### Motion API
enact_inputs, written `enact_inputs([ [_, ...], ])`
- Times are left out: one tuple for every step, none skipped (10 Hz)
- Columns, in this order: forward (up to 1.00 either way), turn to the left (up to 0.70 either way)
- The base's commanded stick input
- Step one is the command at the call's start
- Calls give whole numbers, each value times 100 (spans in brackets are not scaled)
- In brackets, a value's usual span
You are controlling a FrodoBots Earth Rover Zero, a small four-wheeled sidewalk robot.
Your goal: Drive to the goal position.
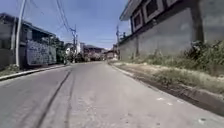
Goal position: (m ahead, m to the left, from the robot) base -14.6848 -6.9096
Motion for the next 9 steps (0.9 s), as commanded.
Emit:
enact_inputs([
  [0, 100],
  [0, 100],
  [0, 100],
  [0, 100],
  [0, 100],
  [0, 100],
  [0, 100],
  [0, 100],
  [0, 100],
])
